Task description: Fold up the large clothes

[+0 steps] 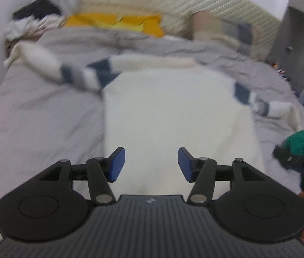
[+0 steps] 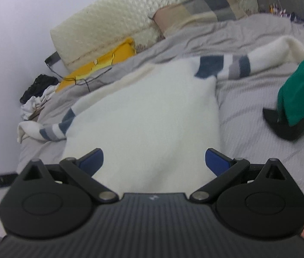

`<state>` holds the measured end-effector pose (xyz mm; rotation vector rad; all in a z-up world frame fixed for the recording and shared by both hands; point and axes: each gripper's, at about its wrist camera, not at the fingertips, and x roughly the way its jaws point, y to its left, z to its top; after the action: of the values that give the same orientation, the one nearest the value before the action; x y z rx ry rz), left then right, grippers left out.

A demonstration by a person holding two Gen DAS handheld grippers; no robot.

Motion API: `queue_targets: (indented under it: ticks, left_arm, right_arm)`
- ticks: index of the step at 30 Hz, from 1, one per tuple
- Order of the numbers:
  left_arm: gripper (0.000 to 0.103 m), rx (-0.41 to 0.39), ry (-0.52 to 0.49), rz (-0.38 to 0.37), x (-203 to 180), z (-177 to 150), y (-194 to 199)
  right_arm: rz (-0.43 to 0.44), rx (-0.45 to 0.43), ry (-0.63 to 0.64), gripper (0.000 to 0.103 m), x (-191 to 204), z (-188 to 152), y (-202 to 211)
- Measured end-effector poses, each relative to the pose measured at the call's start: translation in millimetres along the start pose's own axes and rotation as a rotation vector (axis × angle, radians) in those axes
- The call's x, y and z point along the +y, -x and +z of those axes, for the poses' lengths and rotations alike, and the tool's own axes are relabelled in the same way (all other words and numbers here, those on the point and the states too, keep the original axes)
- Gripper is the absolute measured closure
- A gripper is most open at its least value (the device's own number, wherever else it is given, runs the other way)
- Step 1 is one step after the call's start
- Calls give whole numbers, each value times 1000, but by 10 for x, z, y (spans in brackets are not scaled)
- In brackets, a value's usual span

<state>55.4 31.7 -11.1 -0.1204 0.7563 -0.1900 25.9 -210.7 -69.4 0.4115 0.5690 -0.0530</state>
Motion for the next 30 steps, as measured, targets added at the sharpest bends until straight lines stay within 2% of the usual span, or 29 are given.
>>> queue_targets:
  ticks: [5,8,13,15,19,22,28,30]
  left_arm:
    - [35,-88,-71,-60,-436,208,-66]
    - [25,-102,-92,-105,-645,269,-189]
    - [22,-146,-112,-136,-813,192,-453]
    - [19,-154,-98,-149,-780,128,-569]
    - [19,-123,-51,-162,-590,8,-815]
    - [19,-118,-25,-141,-422,-74,-941]
    - [18,-77,100,-120,-154,-152,-1120]
    - [18,-74,120,-121,-127,-163,-1151]
  right_arm:
    - [-25,-67,42,0,10,50,94]
    - [-44,-99,61,0,6,72,120]
    - [-69,-125,62,0,-40,83,110]
    - [-87,-141,54,2,-73,120,80]
    - [-127,-156,47,8,-121,315,-113]
    - [-148,-142,-8,24,-247,573,-361]
    - [-216,-123,-122,24,-701,1022,-944]
    - [-248,-112,-151,19,-902,1121,-1152]
